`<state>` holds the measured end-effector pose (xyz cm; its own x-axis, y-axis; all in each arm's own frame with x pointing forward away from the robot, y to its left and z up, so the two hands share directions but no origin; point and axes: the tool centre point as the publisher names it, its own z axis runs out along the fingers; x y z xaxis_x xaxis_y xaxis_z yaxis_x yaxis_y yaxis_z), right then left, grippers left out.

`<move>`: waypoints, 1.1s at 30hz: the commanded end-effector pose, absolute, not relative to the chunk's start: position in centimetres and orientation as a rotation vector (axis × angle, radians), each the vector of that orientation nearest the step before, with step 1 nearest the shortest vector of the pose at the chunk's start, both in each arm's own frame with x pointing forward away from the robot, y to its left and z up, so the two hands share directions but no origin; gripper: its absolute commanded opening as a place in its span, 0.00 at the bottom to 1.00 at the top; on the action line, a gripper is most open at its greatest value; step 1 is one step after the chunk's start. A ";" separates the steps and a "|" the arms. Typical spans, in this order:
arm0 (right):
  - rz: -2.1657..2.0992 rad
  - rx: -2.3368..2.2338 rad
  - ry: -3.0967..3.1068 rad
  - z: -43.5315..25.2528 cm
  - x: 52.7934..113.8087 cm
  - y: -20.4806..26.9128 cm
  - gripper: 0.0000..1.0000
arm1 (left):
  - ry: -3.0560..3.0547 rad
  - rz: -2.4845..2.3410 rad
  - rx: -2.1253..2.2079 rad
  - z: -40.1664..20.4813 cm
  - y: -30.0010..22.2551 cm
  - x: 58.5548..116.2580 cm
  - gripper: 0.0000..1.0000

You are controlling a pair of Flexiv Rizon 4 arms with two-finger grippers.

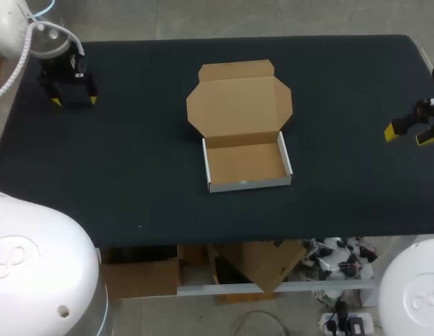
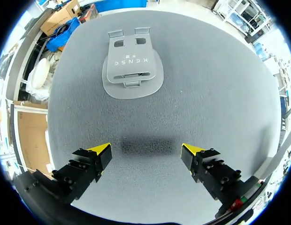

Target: Assemble the packaging by folding the flat box into shape, placing the metal phone stand inside, and closing the box properly

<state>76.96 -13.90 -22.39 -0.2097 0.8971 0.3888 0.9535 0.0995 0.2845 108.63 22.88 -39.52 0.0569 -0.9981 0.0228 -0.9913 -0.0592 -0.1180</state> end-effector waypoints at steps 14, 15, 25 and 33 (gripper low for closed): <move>-0.729 -1.895 -2.239 -22.2 76.9 -13.9 1.00 | 2.094 -0.149 -2.235 -40.0 23.5 111.1 1.00; -0.729 -1.895 -2.239 -22.2 76.9 -13.9 1.00 | 2.093 -0.149 -2.236 -40.0 23.5 111.3 1.00; -0.729 -1.895 -2.239 -22.2 76.9 -13.9 1.00 | 2.076 -0.150 -2.241 -40.0 23.4 112.7 1.00; -0.729 -1.895 -2.239 -22.2 76.9 -13.9 1.00 | 2.066 -0.152 -2.248 -40.1 23.5 113.8 1.00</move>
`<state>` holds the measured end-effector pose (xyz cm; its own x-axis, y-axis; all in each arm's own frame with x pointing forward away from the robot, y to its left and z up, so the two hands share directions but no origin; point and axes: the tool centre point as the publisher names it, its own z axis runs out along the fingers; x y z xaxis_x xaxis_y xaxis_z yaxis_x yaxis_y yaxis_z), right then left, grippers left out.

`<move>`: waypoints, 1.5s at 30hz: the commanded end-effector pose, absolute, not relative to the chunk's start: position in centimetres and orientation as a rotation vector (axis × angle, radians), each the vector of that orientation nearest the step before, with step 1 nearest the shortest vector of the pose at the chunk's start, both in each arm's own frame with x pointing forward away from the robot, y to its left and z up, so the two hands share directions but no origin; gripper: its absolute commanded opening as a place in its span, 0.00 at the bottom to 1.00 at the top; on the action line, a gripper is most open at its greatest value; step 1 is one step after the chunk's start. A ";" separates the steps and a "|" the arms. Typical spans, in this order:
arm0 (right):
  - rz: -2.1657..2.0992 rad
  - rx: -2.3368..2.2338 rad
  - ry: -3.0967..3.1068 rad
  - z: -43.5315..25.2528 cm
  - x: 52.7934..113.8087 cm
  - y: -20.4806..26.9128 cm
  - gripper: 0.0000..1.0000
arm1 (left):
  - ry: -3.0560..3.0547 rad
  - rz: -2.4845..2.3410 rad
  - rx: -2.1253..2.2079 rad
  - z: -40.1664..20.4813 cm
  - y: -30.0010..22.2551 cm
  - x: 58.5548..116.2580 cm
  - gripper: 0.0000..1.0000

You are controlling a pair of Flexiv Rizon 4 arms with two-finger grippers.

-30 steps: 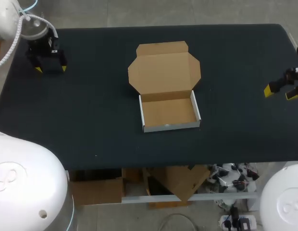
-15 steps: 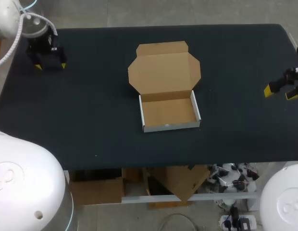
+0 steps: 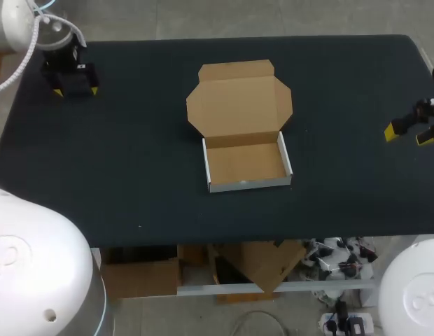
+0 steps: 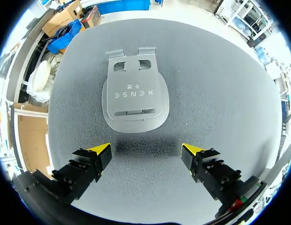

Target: Assemble the packaging by folding the flat box into shape, placing the metal phone stand inside, and closing the box properly

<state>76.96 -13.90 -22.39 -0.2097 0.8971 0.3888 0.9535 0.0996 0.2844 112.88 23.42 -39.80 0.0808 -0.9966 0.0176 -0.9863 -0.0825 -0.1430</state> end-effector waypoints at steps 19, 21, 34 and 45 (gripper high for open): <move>-0.729 -1.895 -2.239 -22.2 76.9 -13.9 1.00 | 2.037 -0.159 -2.272 -40.1 24.0 115.7 1.00; -0.729 -1.895 -2.239 -22.2 76.9 -13.9 1.00 | 2.035 -0.159 -2.274 -40.2 24.0 115.8 1.00; -0.729 -1.895 -2.239 -22.2 76.9 -13.9 1.00 | 2.024 -0.165 -2.278 -40.1 24.2 116.5 1.00; -0.729 -1.895 -2.239 -22.2 76.9 -13.9 1.00 | 2.021 -0.167 -2.275 -39.9 24.1 117.1 1.00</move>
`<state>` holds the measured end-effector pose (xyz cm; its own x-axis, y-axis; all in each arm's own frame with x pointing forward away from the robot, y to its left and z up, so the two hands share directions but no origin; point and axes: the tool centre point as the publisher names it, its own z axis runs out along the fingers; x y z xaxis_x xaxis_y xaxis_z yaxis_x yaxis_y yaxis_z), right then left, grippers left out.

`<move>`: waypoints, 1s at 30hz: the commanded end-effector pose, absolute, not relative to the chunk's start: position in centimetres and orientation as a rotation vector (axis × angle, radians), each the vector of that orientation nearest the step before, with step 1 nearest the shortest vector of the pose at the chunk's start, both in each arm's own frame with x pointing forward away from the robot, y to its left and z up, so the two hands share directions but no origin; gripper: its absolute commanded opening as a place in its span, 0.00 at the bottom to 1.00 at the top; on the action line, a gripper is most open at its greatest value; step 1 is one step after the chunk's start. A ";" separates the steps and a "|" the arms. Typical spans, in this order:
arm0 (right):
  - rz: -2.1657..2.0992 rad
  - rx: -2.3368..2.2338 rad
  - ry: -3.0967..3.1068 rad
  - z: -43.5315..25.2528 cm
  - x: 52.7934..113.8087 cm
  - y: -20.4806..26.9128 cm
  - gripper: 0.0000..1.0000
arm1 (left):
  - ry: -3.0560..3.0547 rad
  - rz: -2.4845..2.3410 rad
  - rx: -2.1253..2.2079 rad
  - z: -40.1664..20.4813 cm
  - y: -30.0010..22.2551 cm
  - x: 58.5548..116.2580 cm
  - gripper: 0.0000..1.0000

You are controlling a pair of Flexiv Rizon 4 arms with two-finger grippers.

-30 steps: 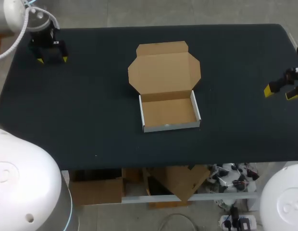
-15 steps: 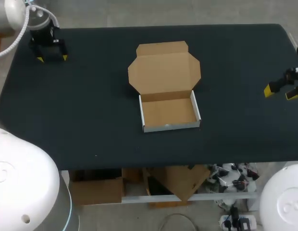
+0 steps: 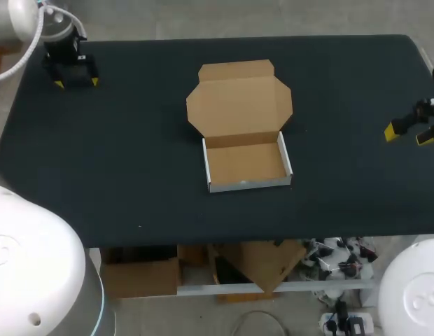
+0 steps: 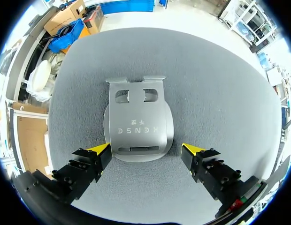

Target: Assemble the packaging by folding the flat box into shape, placing the metal phone stand inside, and closing the box properly

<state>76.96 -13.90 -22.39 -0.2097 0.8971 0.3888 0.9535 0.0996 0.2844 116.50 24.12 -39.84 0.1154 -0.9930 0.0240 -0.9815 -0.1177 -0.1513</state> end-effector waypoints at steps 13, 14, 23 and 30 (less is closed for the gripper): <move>-0.729 -1.895 -2.239 -22.2 76.9 -13.9 1.00 | 2.018 -0.167 -2.273 -39.8 24.1 117.9 1.00; -0.729 -1.895 -2.239 -22.2 76.9 -13.9 1.00 | 2.018 -0.167 -2.274 -39.8 24.1 118.0 1.00; -0.729 -1.895 -2.239 -22.2 76.9 -13.9 1.00 | 2.012 -0.169 -2.281 -39.7 24.3 118.4 0.98; -0.729 -1.895 -2.239 -22.2 76.9 -13.9 1.00 | 2.007 -0.167 -2.284 -39.8 24.4 118.7 0.92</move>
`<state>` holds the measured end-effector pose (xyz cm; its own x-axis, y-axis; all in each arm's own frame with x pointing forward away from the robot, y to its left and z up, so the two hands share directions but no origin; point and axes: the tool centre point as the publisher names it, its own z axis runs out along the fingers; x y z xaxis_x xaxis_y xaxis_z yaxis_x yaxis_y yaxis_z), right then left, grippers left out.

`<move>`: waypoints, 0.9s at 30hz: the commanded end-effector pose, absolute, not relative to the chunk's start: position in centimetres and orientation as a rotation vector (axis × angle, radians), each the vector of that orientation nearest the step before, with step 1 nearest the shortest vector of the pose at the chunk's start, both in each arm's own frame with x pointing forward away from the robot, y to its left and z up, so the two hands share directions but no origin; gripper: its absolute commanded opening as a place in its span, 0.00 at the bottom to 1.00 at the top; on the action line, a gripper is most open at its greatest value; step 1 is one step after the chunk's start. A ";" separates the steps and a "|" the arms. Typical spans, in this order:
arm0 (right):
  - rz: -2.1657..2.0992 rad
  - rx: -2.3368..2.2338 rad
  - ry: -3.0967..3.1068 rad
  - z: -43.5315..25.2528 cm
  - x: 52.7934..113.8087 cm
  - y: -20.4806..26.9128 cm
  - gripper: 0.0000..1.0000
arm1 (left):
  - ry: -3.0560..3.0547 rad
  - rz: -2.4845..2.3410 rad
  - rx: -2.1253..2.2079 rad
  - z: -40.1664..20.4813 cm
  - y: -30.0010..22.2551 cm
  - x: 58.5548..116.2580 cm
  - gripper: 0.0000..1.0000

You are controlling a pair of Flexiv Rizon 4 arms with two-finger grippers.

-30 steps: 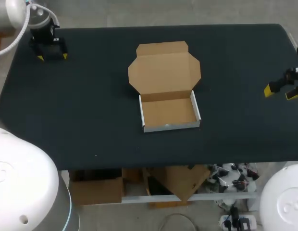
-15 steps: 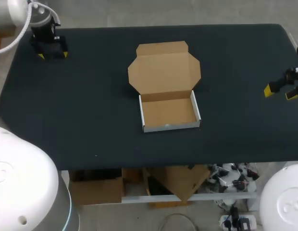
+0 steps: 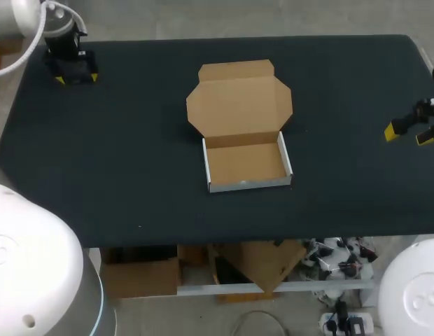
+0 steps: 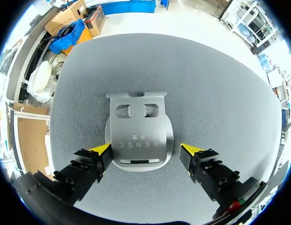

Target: Assemble the packaging by folding the flat box into shape, placing the metal phone stand inside, and closing the box properly

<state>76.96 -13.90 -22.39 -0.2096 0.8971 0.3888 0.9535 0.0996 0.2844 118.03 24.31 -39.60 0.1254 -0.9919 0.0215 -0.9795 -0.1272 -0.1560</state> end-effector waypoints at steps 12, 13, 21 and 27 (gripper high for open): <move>-0.729 -1.895 -2.239 -22.2 76.9 -13.9 1.00 | 2.003 -0.156 -2.282 -40.0 24.4 119.2 0.85; -0.729 -1.895 -2.239 -22.2 76.9 -13.9 1.00 | 2.003 -0.156 -2.283 -40.0 24.5 119.3 0.85; -0.729 -1.895 -2.239 -22.2 76.9 -13.9 1.00 | 2.001 -0.153 -2.279 -40.0 24.5 119.5 0.82; -0.729 -1.895 -2.239 -22.2 76.9 -13.9 1.00 | 1.996 -0.150 -2.279 -40.1 24.6 119.7 0.84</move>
